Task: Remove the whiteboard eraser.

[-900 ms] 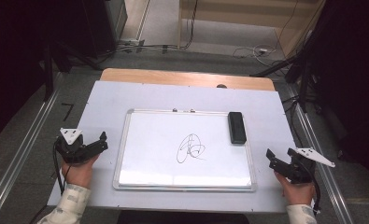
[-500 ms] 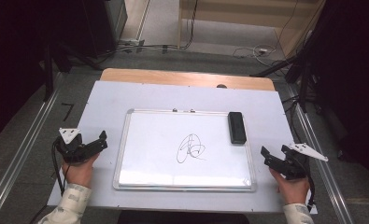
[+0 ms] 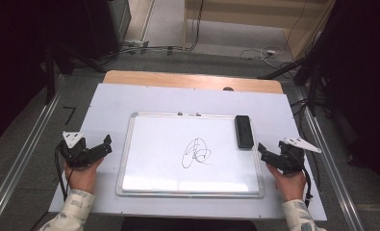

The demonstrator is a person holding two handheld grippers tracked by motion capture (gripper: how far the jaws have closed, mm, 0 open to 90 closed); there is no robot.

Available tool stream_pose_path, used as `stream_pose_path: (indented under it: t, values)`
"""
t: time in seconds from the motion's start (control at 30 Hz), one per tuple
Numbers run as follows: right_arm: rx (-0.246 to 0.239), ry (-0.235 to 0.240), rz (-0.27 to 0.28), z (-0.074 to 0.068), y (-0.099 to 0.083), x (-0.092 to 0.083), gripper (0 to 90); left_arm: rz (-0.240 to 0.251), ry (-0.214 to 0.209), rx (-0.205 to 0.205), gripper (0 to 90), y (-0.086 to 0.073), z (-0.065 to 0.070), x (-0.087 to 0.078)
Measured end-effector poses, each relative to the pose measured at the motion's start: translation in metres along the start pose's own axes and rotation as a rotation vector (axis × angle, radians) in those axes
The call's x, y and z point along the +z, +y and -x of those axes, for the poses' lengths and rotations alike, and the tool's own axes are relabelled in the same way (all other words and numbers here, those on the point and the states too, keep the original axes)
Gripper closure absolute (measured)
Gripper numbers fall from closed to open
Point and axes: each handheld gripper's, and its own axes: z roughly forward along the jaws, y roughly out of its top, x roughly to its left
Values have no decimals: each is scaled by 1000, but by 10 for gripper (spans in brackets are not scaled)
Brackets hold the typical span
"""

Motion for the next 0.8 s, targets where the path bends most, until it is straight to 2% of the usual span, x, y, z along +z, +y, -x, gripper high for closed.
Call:
stream_pose_path:
  t: [0.23, 0.53, 0.8]
  values:
    - [-13, 15, -11, -10, 7, 11, 170, 3, -6, 3, 5, 0, 1, -1]
    - [-25, 20, -25, -22, 15, 30, 171, 16, 8, -2, 5, 0, 0, -2]
    - [-20, -5, -41, -33, 24, 47, 185, 12, 10, 4, 5, 0, 0, -2]
